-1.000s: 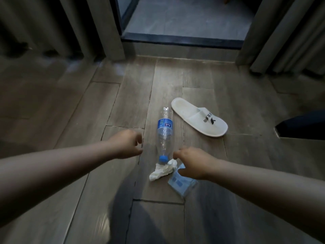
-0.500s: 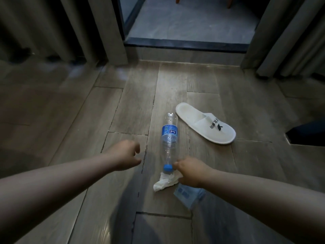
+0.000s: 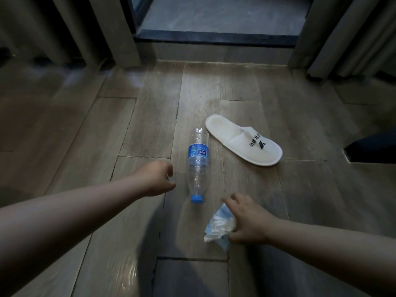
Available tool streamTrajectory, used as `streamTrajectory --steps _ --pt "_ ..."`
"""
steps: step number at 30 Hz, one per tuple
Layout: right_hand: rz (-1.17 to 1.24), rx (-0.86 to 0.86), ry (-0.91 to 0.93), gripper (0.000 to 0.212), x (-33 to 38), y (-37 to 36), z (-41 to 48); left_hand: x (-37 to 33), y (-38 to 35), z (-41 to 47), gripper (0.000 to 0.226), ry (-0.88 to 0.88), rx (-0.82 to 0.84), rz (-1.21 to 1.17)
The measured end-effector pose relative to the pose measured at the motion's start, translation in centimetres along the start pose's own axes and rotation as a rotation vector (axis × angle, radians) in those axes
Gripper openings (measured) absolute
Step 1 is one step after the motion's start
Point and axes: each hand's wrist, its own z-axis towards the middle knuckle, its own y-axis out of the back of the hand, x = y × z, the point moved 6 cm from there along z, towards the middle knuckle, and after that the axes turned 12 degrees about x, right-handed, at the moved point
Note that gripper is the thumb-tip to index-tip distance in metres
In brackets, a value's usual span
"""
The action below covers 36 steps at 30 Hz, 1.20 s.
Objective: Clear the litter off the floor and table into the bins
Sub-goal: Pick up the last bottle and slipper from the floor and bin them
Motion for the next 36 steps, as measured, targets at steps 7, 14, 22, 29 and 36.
streamTrajectory --steps 7,14,22,29,36 --pt "-0.226 0.113 0.100 0.113 2.0 -3.0 1.5 -1.5 -0.7 1.4 0.038 -0.031 -0.024 -0.022" --pt "-0.285 0.000 0.139 0.097 0.8 -3.5 1.8 -1.2 -1.4 2.5 0.040 -0.013 0.026 -0.042" --pt "-0.082 -0.087 0.024 0.065 -1.0 -2.7 0.8 -2.1 -1.4 3.9 0.053 -0.002 0.035 -0.098" --pt "0.366 -0.323 -0.105 0.033 -5.3 3.3 -0.8 -2.8 -1.4 4.6 0.072 0.040 -0.025 -0.191" --pt "0.469 -0.593 -0.313 0.050 -12.3 12.3 0.0 -4.6 -1.1 5.4 0.077 -0.012 -0.063 -0.320"
